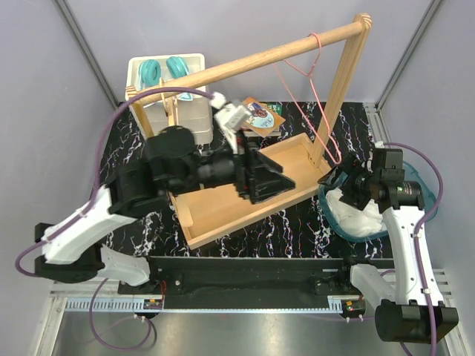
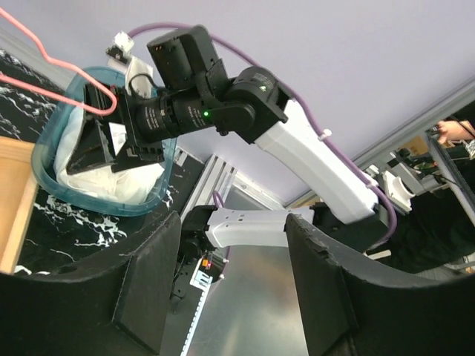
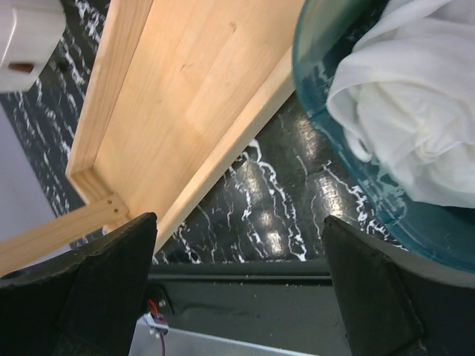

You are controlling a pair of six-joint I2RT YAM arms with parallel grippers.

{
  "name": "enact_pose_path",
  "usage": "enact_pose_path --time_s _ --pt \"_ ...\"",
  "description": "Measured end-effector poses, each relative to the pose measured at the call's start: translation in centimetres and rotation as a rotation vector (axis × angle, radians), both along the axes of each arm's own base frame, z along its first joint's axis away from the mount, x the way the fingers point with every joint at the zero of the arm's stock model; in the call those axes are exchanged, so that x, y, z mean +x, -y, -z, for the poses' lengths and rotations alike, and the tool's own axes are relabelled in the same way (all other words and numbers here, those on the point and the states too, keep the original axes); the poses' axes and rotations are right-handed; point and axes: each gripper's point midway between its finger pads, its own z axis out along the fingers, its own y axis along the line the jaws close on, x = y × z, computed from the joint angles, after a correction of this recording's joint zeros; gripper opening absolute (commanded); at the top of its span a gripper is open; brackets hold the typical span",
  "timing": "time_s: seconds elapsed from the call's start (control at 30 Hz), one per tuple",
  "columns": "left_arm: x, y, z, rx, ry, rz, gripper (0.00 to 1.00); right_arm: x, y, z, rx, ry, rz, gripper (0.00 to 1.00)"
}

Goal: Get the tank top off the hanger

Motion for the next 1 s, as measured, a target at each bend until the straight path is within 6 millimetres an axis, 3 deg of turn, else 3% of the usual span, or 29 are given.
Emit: enact_pose_path --time_s 0.17,0.37,0.43,0.5,0.6,0.73,0.83,1.0 --pt "-1.3 -6.7 -2.6 -0.097 0.064 -0.056 0.63 -0.6 -1.3 -0.2 0.045 -0.004 -0.078 1.0" --pt "-2.0 -15.8 -3.4 -0.208 0.097 -0.191 0.63 -0.9 -2.0 -0.2 0.055 -0.005 -0.128 1.0" --pt "-2.0 -17.5 -3.3 -0.23 0.1 -0.224 0.64 -0.9 -2.2 -0.1 0.061 -0.01 -0.134 1.0" --pt "-1.9 -18.0 -2.9 -0.23 0.099 -0.238 0.64 -0.9 -2.4 -0.1 0.072 -0.015 -0.141 1.0" --pt "-1.6 -17.1 -1.9 -0.189 0.092 -0.237 0.64 -0.9 -2.5 0.0 0.077 -0.018 -0.145 1.0" --pt "-1.2 -14.1 -1.0 -0.124 0.078 -0.198 0.64 -1.1 -2.5 0.5 0.08 -0.033 -0.145 1.0" --pt "-1.3 -10.0 -0.3 -0.093 0.05 -0.122 0.64 -1.3 -2.6 1.0 0.087 -0.049 -0.147 1.0" --pt "-2.4 -2.0 3.2 -0.002 0.01 0.016 0.64 -1.5 -2.8 1.4 0.1 -0.062 -0.154 1.0"
